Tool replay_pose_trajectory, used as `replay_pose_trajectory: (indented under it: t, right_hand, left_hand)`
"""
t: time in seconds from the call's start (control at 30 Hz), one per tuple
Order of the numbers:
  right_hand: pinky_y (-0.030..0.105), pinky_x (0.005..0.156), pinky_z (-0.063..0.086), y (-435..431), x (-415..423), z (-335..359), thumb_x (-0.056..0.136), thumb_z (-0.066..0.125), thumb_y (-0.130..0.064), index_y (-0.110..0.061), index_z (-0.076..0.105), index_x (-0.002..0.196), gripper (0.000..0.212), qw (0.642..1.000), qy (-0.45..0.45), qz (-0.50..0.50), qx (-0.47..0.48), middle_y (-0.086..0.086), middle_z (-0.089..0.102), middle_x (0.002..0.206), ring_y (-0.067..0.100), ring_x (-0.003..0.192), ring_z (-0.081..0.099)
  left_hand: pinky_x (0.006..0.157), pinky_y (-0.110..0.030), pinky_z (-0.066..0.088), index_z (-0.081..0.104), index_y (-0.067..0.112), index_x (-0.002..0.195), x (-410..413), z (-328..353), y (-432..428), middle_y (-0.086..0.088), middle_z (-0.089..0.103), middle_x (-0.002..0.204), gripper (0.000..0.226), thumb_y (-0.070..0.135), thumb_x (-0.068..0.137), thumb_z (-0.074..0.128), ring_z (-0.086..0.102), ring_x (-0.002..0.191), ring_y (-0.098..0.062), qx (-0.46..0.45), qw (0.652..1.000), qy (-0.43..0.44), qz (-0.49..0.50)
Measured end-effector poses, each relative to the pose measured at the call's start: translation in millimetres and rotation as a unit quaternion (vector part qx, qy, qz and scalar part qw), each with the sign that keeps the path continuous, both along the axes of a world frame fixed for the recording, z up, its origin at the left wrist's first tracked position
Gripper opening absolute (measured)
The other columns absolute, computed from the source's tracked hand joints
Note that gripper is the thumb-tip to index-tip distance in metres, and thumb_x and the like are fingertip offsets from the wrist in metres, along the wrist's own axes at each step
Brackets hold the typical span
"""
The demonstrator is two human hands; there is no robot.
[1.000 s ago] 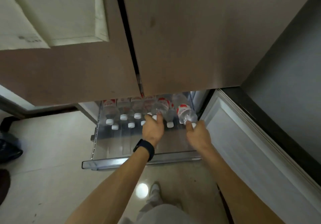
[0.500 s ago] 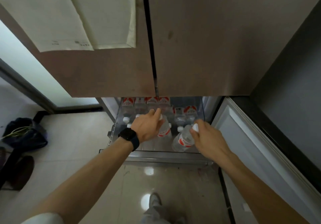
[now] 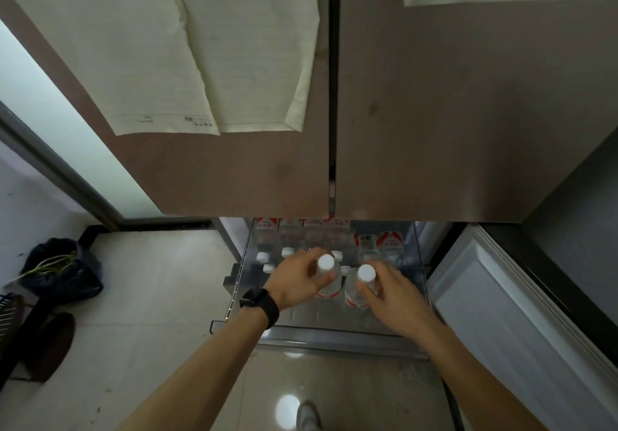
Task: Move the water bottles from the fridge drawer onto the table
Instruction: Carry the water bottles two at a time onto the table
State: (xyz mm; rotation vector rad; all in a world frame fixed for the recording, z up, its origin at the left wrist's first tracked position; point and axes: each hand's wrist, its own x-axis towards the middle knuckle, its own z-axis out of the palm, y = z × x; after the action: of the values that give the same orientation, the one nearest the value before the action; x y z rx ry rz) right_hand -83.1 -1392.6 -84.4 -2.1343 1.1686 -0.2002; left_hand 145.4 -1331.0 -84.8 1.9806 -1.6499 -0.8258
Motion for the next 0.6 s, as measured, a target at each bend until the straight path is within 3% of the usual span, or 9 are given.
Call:
replay_pose_trajectory:
  t: [0.1,0.2,0.3,0.4,0.53,0.6]
  right_hand:
    - [0.029,0.081,0.054,4.1,-6.1,-14.3,0.085,0.059,-0.064,-0.049,0.03,0.141,0.064,0.998,-0.026,-0.032,0.051,-0.011,0.064,0.114,0.003,0.094,0.061]
    - [0.024,0.073,0.051,11.4,-12.7,-35.0,0.081,0.063,-0.067,-0.045,0.026,0.144,0.077,0.994,-0.019,-0.078,0.072,-0.011,0.063,0.094,0.003,0.085,0.061]
    - [0.029,0.086,0.052,9.9,-13.4,-54.8,0.073,0.068,-0.071,-0.042,0.039,0.137,0.076,0.99,-0.008,-0.095,0.099,-0.013,0.06,0.11,0.003,0.101,0.059]
    - [0.039,0.097,0.051,1.7,-1.6,-66.8,0.059,0.074,-0.079,-0.047,0.039,0.138,0.092,0.985,-0.061,-0.106,0.126,-0.018,0.055,0.133,0.005,0.119,0.055]
    - [0.026,0.094,0.049,-5.6,29.5,-53.8,0.067,0.089,-0.039,-0.044,0.039,0.138,0.087,0.978,-0.102,-0.117,0.143,-0.025,0.055,0.127,-0.005,0.111,0.054]
    - [0.032,0.093,0.053,-8.3,38.5,-53.8,0.067,0.087,-0.031,-0.038,0.046,0.133,0.078,0.978,-0.097,-0.122,0.141,-0.02,0.061,0.12,0.002,0.109,0.059]
  left_hand:
    - [0.086,-0.041,0.055,0.058,0.043,0.119,3.8,-11.6,3.8,0.012,0.067,0.111,0.047,0.059,0.077,0.072,0.062,0.099,-0.01,-0.002,0.997,0.078,0.027]
    - [0.096,-0.029,0.051,0.047,0.045,0.129,5.8,-21.3,10.2,0.015,0.056,0.127,0.071,0.061,0.069,0.082,0.057,0.113,-0.008,0.008,0.995,0.094,0.042]
    - [0.104,-0.034,0.047,0.039,0.044,0.139,8.0,-36.1,14.3,0.01,0.042,0.134,0.089,0.067,0.064,0.082,0.05,0.121,-0.013,0.022,0.995,0.078,0.06]
    - [0.107,-0.038,0.043,0.036,0.041,0.143,6.1,-45.0,9.0,0.01,0.041,0.136,0.092,0.052,0.067,0.087,0.042,0.125,-0.012,0.033,0.994,0.091,0.055]
    - [0.098,-0.037,0.051,0.046,0.038,0.13,-1.2,-48.1,-5.8,0.016,0.058,0.126,0.078,0.034,0.067,0.092,0.058,0.116,-0.012,0.042,0.986,0.159,0.038]
    - [0.093,-0.037,0.054,0.048,0.034,0.122,-1.9,-49.6,-10.2,0.019,0.061,0.115,0.068,0.029,0.069,0.091,0.062,0.106,-0.011,0.054,0.983,0.169,0.045]
